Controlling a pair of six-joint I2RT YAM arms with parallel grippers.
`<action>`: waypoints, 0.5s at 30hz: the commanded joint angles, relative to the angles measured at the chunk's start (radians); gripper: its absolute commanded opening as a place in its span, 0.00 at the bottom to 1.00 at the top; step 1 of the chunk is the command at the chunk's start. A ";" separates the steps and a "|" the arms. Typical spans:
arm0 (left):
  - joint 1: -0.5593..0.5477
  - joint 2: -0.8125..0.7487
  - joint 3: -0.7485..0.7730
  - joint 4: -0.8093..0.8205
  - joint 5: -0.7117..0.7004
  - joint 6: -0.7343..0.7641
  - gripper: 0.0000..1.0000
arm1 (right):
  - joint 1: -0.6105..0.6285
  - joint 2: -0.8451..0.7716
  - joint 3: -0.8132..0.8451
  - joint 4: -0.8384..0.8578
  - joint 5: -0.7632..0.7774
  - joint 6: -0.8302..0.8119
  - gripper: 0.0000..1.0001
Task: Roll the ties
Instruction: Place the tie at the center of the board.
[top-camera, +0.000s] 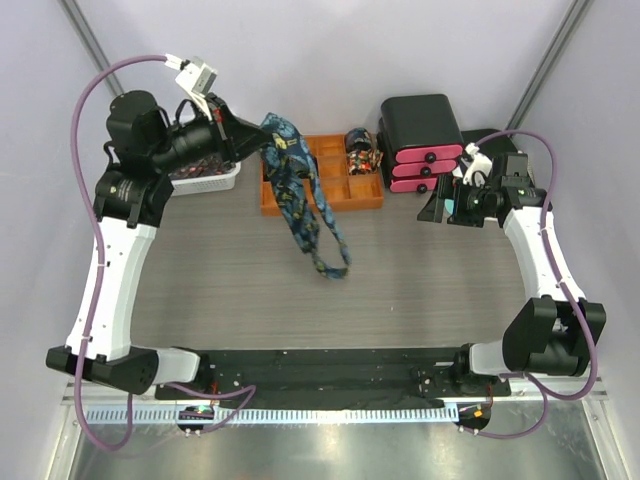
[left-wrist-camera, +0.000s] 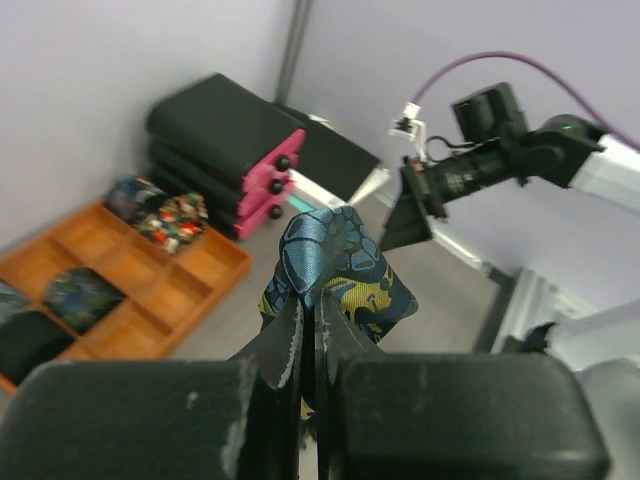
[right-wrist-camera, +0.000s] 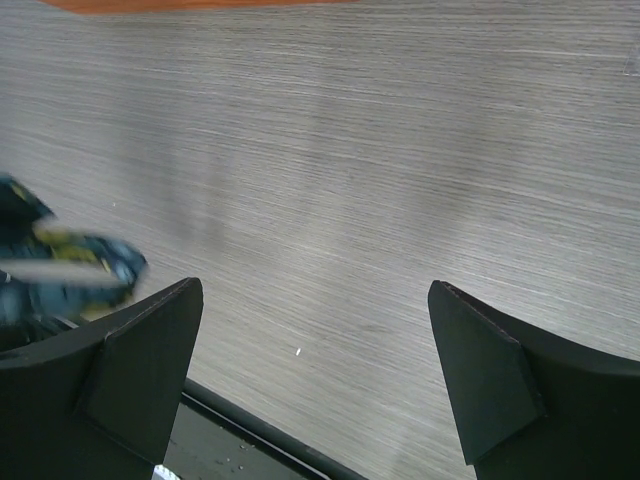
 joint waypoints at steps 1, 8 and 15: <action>0.021 -0.015 -0.028 0.104 0.155 -0.200 0.00 | -0.003 -0.013 0.045 0.013 -0.030 0.009 1.00; 0.277 -0.033 -0.404 -0.140 0.089 0.163 0.47 | -0.003 -0.005 0.024 0.005 -0.063 -0.005 1.00; 0.429 0.071 -0.421 -0.344 0.128 0.529 1.00 | -0.004 0.019 -0.024 0.001 -0.083 -0.035 1.00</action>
